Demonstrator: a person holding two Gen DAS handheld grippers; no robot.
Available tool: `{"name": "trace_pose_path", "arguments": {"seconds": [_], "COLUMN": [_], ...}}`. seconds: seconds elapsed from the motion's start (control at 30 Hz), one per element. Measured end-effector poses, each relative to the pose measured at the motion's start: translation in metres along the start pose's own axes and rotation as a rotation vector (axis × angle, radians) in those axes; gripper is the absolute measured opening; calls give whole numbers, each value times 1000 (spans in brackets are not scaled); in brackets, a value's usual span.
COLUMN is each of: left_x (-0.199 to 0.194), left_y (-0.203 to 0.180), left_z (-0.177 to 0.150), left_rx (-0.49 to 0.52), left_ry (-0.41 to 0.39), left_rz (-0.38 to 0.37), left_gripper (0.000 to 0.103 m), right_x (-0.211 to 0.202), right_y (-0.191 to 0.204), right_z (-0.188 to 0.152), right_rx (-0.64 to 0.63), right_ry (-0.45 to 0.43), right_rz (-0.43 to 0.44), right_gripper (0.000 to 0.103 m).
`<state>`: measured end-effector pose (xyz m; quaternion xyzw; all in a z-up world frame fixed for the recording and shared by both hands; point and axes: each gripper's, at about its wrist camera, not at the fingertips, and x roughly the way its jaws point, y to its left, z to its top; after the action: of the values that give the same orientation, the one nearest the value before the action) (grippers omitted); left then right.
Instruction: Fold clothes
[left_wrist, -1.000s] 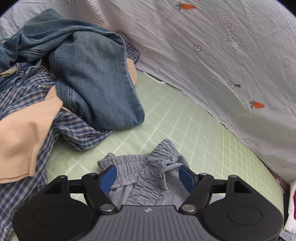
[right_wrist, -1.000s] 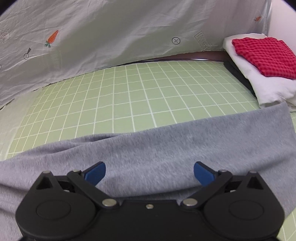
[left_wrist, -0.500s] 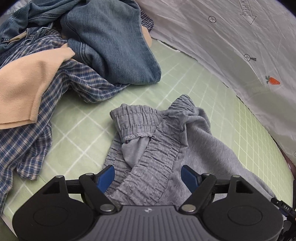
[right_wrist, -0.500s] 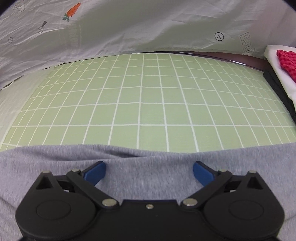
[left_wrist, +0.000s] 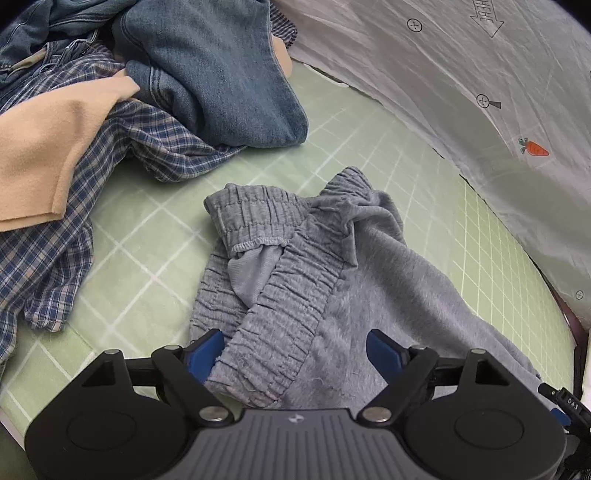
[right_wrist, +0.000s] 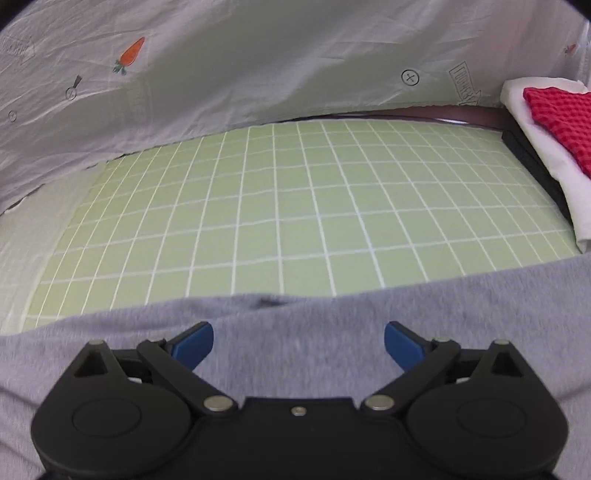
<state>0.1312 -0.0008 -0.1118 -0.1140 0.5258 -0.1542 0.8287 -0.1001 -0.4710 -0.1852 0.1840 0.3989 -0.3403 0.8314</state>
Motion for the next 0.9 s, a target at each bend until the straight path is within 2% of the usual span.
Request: {"name": "trace_pose_path", "arguments": {"seconds": [0.1,0.13,0.3,0.37,0.47,0.57,0.63,0.73,0.8,0.87,0.9], "left_x": [7,8,15,20,22,21,19,11,9,11,13], "left_y": [0,1,10,19,31,32,27,17,14,12,10], "left_z": [4,5,20,29,42,51,53,47,40,34,31], "left_rx": [-8,-13,-19,-58,-112,-92,-56,5,15,24,30], "left_ry": [-10,-15,-62,-78,-113,-115,-90,-61,-39,-9,8], "left_rz": [15,14,32,2,-16,-21,-28,-49,-78,-93,-98], "left_gripper": [82,76,42,10,1,2,4,30,35,48,51], "right_x": [11,12,20,21,20,20,19,18,17,16,16], "right_y": [5,5,5,6,6,5,4,5,6,6,6], "right_z": [-10,-10,0,1,-1,-3,-4,-5,-7,-8,-8], "right_rx": [-22,-25,-17,-15,-18,-24,-23,-17,-12,-10,-9], "right_ry": [35,24,10,5,-6,-13,-15,-19,-25,-31,-34], "right_rz": [-23,-30,-40,-42,-40,-35,-35,-41,-45,-47,-48], "right_gripper": [102,103,103,103,103,103,103,103,103,103,103]}}
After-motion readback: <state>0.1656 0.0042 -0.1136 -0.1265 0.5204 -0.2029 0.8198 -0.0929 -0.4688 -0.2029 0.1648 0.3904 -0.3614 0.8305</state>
